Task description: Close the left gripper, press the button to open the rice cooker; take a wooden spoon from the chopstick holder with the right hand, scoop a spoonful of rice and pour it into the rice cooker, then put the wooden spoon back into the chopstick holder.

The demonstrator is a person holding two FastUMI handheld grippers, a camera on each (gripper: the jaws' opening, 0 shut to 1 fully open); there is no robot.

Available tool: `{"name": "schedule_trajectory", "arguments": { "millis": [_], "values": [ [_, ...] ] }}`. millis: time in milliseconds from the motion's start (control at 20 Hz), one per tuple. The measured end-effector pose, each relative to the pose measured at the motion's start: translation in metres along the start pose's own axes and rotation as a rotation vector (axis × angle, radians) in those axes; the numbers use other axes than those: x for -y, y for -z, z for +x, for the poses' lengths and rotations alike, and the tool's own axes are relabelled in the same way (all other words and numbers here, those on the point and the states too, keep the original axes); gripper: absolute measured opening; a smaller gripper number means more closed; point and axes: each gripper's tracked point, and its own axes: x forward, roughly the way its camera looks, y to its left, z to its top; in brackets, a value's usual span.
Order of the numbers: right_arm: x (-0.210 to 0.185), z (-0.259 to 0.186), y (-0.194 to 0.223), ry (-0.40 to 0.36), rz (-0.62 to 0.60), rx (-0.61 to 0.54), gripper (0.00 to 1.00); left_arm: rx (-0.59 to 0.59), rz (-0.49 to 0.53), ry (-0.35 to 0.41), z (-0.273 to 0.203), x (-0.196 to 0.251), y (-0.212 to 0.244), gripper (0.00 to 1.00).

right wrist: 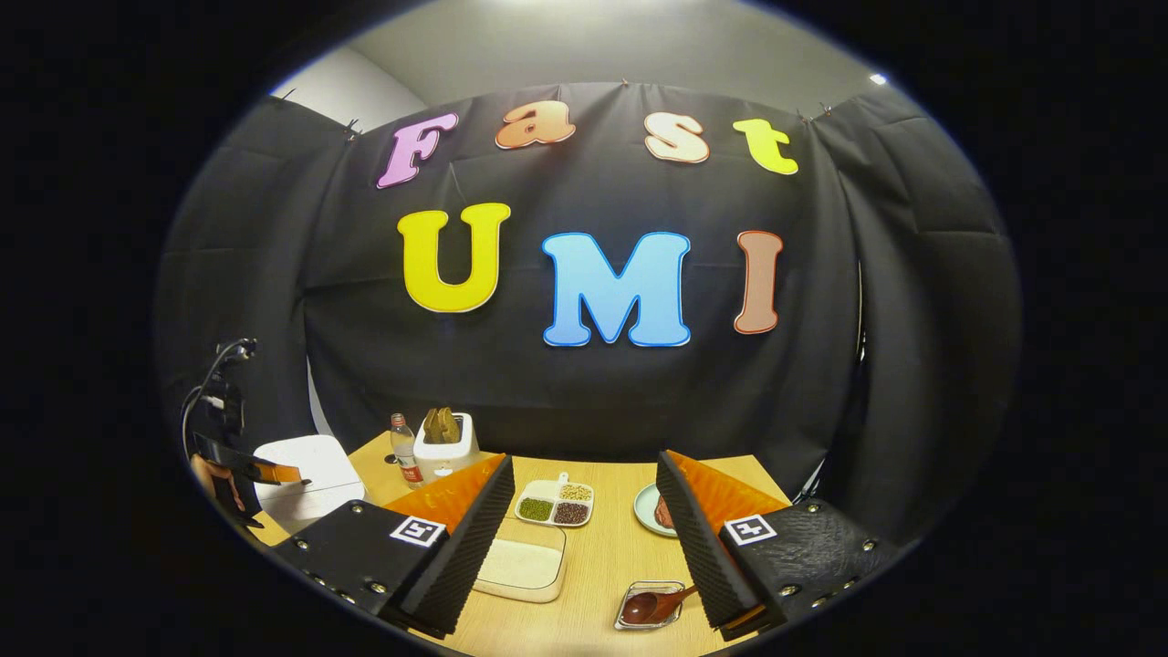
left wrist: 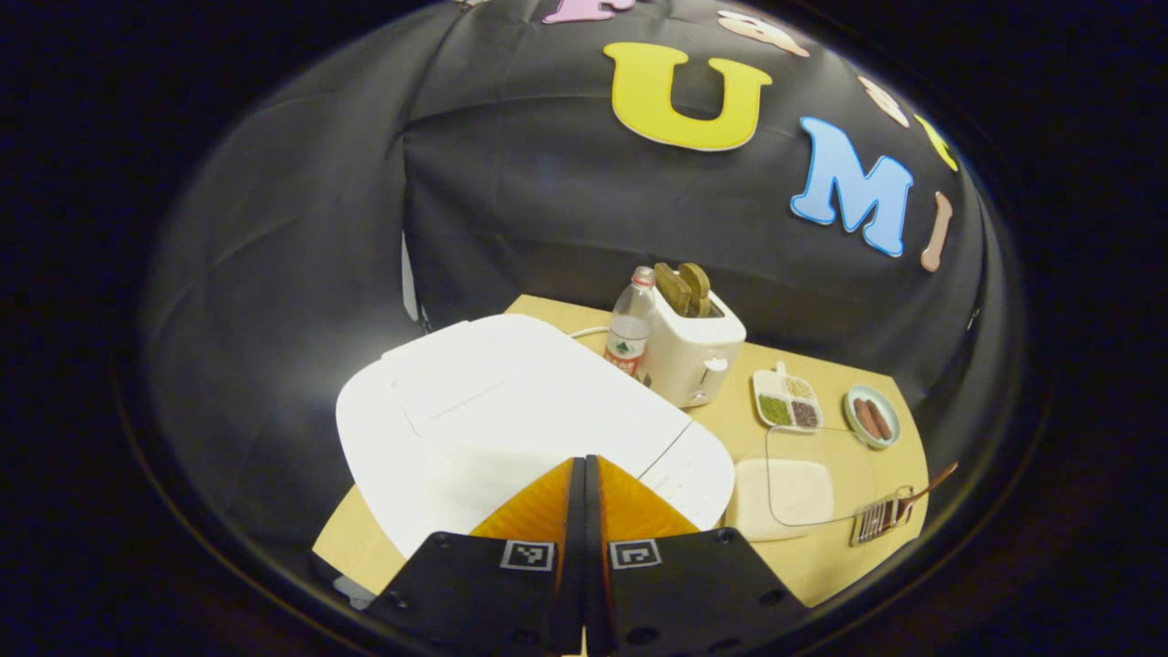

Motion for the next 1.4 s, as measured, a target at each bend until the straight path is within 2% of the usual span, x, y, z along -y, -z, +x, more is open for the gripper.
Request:
{"name": "schedule_trajectory", "arguments": {
  "millis": [200,300,450,550,650,750,1000,1150,1400],
  "values": [
    [-0.003,-0.001,-0.002,-0.006,-0.007,0.005,0.95,-0.003,0.003,-0.025,0.006,-0.003,0.004,0.08],
    [-0.004,-0.001,-0.004,-0.009,-0.016,0.012,0.95,0.040,0.033,-0.035,-0.002,-0.004,-0.010,0.08],
    [-0.006,-0.002,-0.005,-0.017,-0.010,0.016,0.95,0.224,0.063,-0.097,-0.030,-0.009,-0.068,0.08],
    [-0.010,-0.001,-0.006,-0.028,0.003,0.021,0.95,0.344,0.049,-0.111,-0.059,-0.006,-0.106,0.08],
    [-0.013,-0.002,-0.009,-0.041,0.001,0.036,0.95,0.440,0.045,-0.111,-0.087,0.000,-0.134,0.08],
    [-0.017,-0.003,-0.009,-0.057,-0.003,0.046,0.95,0.527,0.056,-0.079,-0.119,0.016,-0.154,0.09],
    [-0.010,-0.007,-0.001,-0.066,0.012,0.043,0.95,0.665,0.095,0.017,-0.165,0.070,-0.167,1.00],
    [0.009,-0.008,0.004,-0.038,0.030,0.046,0.95,0.655,0.092,0.086,-0.170,0.101,-0.155,0.99],
    [0.073,-0.007,0.031,0.086,0.060,0.008,0.95,0.649,0.096,0.201,-0.181,0.156,-0.132,0.99]
  ]
}}
